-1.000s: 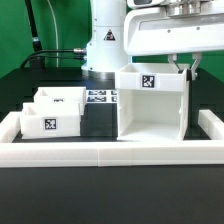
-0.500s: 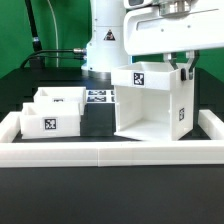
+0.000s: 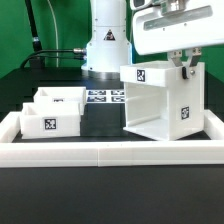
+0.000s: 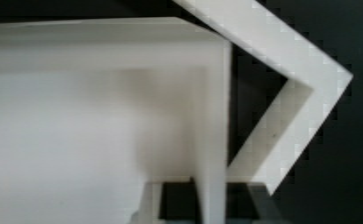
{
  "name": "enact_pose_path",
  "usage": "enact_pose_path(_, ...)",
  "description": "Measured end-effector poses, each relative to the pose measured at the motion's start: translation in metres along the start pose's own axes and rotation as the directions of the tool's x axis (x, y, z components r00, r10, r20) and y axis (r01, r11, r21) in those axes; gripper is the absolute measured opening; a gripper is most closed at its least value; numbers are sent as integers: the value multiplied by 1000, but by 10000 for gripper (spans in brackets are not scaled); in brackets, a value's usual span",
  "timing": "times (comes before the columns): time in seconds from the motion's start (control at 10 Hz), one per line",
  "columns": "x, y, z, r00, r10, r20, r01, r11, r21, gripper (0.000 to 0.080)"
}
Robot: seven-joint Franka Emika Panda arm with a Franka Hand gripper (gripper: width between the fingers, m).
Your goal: Assemble drawer
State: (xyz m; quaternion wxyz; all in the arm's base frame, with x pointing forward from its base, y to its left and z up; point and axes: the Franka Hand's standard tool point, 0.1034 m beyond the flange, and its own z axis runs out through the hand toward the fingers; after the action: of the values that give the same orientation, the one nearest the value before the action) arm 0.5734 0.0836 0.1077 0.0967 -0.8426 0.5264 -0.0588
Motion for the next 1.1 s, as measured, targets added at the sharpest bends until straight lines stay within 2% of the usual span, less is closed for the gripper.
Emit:
enact_pose_path(0.2, -6, 4, 3, 967, 256, 3, -256, 966, -31, 41)
enact_pose_path(0.3, -3, 5, 5, 952, 305, 1, -304, 952, -31, 41)
enact_pose_path(0.9, -6, 2, 5, 966, 260, 6, -260, 965, -31, 42)
enact_pose_path(1.1, -5, -3, 10, 950, 311, 17, -310, 950, -32, 44)
